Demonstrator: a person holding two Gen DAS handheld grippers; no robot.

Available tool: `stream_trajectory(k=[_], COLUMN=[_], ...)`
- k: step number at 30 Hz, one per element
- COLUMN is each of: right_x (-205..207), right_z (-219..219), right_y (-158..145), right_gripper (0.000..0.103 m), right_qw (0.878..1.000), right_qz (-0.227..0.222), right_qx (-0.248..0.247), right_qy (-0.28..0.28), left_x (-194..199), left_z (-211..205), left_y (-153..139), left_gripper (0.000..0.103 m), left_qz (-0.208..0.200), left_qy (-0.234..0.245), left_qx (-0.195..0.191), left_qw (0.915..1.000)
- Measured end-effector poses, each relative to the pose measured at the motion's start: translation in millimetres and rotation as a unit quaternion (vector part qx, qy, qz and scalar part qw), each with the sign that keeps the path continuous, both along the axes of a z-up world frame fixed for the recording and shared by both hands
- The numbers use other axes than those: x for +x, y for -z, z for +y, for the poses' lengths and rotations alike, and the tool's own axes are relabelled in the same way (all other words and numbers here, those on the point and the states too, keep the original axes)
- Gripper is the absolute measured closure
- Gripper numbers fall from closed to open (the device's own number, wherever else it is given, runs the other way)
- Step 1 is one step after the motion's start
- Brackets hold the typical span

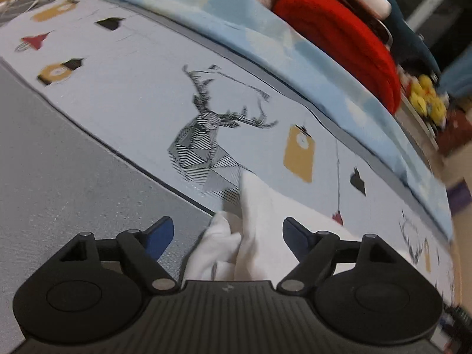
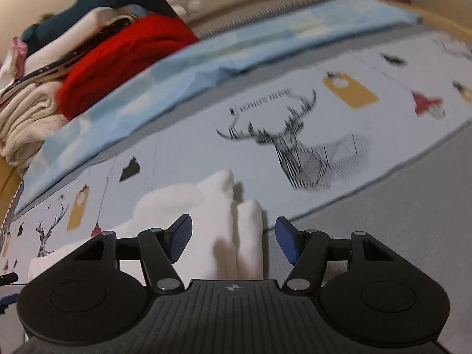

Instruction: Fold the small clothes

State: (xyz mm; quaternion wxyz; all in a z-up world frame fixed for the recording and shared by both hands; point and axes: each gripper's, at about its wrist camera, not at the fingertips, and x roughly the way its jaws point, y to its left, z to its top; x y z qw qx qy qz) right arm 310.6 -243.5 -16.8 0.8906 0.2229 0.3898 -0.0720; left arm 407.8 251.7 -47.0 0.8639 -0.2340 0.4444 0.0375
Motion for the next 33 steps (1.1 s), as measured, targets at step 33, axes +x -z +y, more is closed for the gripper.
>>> stream_trajectory(k=[33], right_x=[-130], right_z=[28], right_y=[19], right_gripper=[0.038], right_qw=[0.988], right_qz=[0.069], right_qx=[-0.115], right_qy=[-0.073], left_x=[-164], left_z=[-95], left_y=[28], left_gripper=[0.031], left_qz=[-0.048], left_qy=[0.288], left_qx=[0.23], left_qw=[0.9286])
